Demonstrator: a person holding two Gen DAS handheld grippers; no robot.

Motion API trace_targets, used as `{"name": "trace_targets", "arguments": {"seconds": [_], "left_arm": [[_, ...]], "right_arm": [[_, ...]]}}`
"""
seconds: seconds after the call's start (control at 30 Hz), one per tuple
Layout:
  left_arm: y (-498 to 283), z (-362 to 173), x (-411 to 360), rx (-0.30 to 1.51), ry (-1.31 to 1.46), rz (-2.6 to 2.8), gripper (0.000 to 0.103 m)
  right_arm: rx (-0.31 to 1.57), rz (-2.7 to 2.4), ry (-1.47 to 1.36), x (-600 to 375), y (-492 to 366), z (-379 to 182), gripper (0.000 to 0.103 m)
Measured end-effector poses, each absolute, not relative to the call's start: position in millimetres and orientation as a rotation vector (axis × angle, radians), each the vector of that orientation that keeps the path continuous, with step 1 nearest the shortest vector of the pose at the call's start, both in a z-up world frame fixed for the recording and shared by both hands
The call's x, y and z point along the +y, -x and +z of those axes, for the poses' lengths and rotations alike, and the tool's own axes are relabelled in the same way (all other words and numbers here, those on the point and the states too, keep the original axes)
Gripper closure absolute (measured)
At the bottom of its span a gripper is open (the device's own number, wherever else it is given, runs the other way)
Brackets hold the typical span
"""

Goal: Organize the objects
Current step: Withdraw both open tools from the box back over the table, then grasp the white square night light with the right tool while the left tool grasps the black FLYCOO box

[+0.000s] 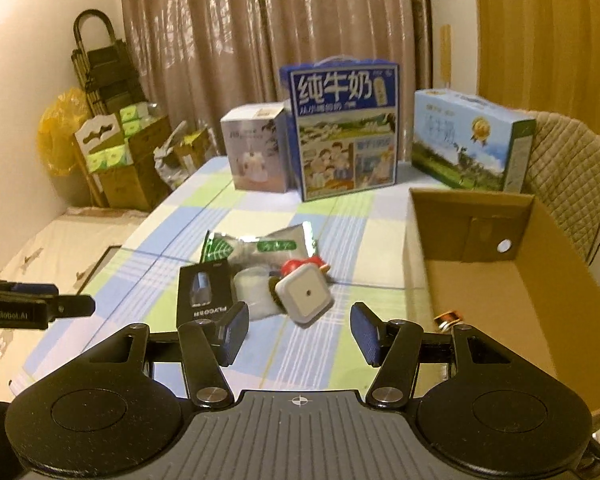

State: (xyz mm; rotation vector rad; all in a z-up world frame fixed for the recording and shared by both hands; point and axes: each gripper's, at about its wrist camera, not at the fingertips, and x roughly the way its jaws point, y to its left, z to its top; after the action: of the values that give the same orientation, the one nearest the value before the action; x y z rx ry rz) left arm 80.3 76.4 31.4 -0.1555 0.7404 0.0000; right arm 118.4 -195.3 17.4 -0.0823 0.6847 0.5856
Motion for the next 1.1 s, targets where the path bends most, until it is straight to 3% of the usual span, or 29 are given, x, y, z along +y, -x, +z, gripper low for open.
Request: {"name": "trace_targets", "arguments": {"seconds": [0.4,0.53,1.1], "left_arm": [[-140.9,-13.1,69.4,0.816,0.162,-0.015,0.017],[-165.6,-29.0,64.4,0.838,0.158,-0.028,0.017],[-233.9,-64.3,74.8,0.825,0.171,-0.077,0.014]], "right_arm": [[0.769,0.599,0.156,-160.4,-183.9,-55.5,0.048],[0.78,0.604,0.156,-153.0,-207.3,-79.6,0.033],[0.734,0.744,0.306,-109.4,-274.6,-115.9,0.032]]}}
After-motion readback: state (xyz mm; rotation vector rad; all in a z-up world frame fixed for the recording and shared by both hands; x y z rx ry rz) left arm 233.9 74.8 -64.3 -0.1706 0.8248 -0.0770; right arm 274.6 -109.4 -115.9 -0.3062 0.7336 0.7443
